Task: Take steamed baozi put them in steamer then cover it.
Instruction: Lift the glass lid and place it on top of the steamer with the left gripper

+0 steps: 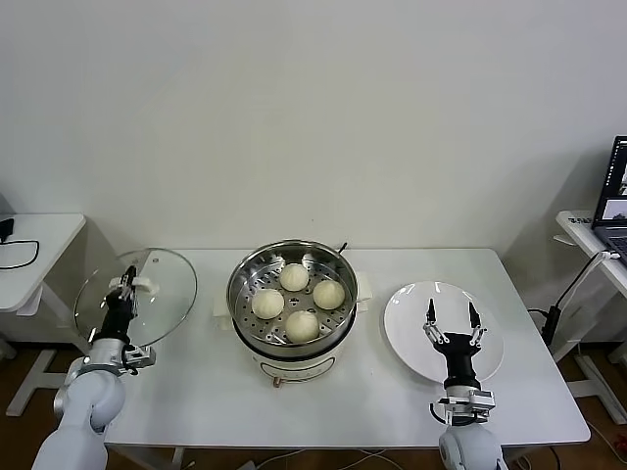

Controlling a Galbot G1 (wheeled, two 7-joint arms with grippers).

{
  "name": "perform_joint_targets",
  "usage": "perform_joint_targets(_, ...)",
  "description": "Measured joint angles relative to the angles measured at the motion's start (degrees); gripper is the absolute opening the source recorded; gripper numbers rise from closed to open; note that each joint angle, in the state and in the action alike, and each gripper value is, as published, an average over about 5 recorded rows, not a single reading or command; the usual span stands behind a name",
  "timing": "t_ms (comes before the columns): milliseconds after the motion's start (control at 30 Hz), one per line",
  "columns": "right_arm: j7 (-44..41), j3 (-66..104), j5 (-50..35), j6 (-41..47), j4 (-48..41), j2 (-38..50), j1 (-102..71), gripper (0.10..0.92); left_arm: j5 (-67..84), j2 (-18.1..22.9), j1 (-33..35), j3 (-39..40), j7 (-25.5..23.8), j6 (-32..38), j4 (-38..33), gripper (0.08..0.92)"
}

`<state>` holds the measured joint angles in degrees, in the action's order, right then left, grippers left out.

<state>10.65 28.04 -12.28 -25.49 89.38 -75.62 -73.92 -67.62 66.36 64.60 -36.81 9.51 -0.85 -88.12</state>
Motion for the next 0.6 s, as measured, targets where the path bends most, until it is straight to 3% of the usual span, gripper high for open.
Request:
perform_joint_targets(367, 0.0, -0.05, 0.52, 0.39, -0.22, -0.71, 0.7, 0.823, 3.03, 1.55, 2.15, 6.3, -5.88, -8.15, -22.02, 0.194)
perform_joint_targets(600, 0.06, 0.32, 0.84, 0.61, -0.84, -1.26, 1.19, 0.823, 1.44, 4.07, 0.57, 16.95, -10.98, -15.29, -29.24, 0.194)
